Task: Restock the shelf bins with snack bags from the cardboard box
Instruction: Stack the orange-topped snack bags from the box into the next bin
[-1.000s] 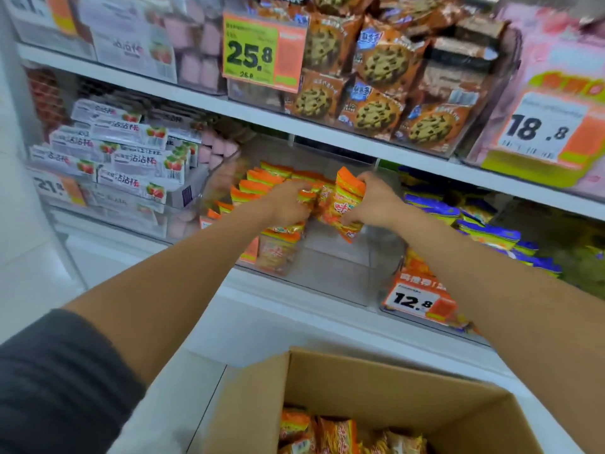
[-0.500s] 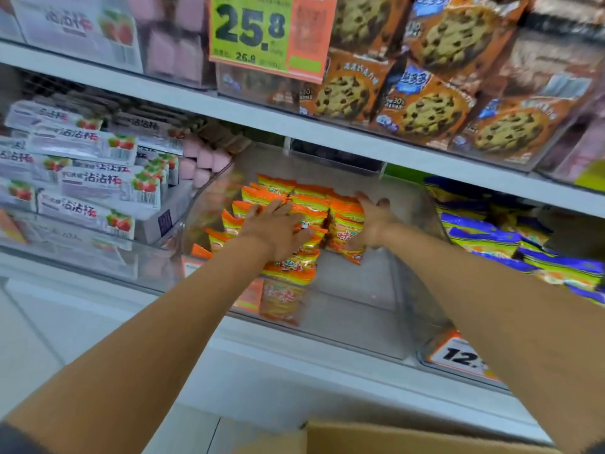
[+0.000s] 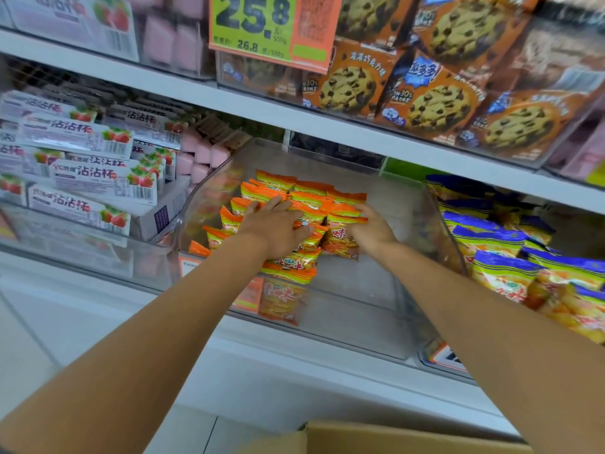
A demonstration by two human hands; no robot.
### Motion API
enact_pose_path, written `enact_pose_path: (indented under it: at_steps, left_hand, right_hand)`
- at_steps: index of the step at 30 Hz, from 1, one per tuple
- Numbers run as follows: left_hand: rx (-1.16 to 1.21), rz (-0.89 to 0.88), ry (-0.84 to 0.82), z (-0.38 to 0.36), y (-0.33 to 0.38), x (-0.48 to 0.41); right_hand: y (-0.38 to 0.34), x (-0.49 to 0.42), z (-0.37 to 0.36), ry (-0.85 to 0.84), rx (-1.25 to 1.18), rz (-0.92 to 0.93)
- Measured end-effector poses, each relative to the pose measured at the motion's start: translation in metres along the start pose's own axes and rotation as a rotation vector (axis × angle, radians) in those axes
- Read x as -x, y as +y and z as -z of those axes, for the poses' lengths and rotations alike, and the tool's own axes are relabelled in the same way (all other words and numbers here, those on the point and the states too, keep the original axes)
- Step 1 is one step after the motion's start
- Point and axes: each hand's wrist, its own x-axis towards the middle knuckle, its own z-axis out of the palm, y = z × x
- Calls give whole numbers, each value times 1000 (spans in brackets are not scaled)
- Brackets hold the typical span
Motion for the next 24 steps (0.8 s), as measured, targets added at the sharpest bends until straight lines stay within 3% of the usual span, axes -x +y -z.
enact_pose_path:
  at_steps: [5,11,24]
  left_hand:
    - [6,0,-4,0,0,0]
    - [12,1,-1,0,0,0]
    - [35,-4,12,-1,-1,-1]
  right_hand:
    - [6,6,-5,76,117,128]
    - [10,12,-12,127,563,387]
    - [4,19,-3,-2,434,265]
